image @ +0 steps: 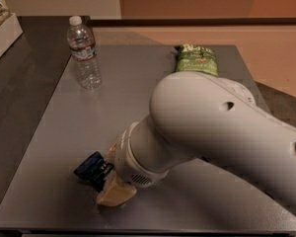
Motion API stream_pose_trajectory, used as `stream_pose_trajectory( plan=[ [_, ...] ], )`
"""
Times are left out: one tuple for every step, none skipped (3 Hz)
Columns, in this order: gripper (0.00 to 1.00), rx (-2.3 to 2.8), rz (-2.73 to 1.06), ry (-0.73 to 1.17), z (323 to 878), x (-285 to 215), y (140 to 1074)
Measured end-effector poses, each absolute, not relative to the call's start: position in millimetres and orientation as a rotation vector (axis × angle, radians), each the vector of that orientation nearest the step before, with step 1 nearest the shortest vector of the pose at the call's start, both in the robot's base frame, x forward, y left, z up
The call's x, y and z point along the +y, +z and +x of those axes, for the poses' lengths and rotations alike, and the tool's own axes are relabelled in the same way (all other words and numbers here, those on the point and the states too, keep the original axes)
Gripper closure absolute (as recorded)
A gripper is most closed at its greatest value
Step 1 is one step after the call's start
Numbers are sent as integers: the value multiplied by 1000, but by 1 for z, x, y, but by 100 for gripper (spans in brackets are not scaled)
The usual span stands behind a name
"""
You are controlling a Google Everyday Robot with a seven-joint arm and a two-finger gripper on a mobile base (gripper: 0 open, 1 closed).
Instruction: Pick rxbar blueberry
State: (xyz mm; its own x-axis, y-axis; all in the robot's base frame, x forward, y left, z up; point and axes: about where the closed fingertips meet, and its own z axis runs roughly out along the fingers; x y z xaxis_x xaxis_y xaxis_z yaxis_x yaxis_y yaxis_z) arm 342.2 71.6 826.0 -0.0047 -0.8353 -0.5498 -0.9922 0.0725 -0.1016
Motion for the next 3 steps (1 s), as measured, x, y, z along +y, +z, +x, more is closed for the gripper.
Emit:
stream_pose_trajectory(
  plan=[
    [87, 1858, -1806, 420, 338, 72, 838],
    [100, 1821, -1801, 387, 333, 71, 858],
    [100, 1783, -1793, 340, 328, 68, 883]
  ],
)
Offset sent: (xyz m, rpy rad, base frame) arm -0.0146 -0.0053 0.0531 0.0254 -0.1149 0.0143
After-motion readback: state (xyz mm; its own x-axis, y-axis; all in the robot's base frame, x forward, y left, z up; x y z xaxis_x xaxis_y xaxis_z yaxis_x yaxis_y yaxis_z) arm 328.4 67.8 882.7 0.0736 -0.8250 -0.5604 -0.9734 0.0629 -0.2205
